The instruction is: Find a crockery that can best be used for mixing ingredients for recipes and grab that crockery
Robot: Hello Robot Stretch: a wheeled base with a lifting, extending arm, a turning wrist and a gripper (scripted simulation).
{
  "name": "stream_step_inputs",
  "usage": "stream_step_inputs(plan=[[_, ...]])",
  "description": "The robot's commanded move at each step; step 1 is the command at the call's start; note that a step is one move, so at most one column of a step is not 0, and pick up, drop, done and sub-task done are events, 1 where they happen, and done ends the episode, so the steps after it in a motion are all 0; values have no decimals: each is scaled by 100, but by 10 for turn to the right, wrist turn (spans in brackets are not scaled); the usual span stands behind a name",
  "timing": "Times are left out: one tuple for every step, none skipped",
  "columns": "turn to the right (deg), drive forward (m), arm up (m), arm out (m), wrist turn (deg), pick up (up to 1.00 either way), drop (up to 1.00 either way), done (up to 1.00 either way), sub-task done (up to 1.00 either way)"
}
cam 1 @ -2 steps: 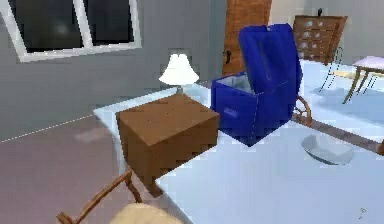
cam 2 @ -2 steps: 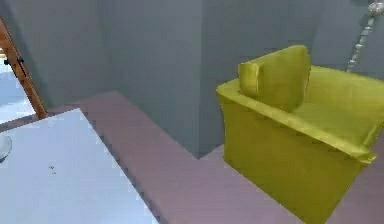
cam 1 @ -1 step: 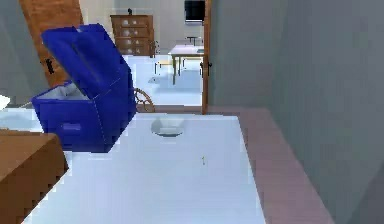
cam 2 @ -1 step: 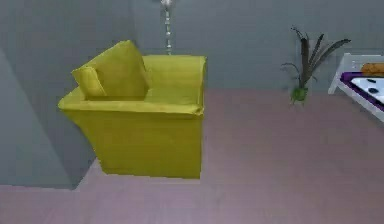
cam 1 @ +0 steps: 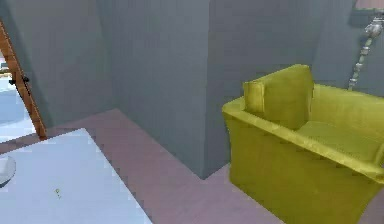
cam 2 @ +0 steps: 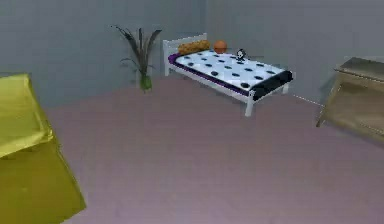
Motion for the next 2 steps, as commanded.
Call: stream_step_inputs(plan=[[300,0,0,0,0,0,0,0,0],[0,45,0,0,0,0,0,0,0]])
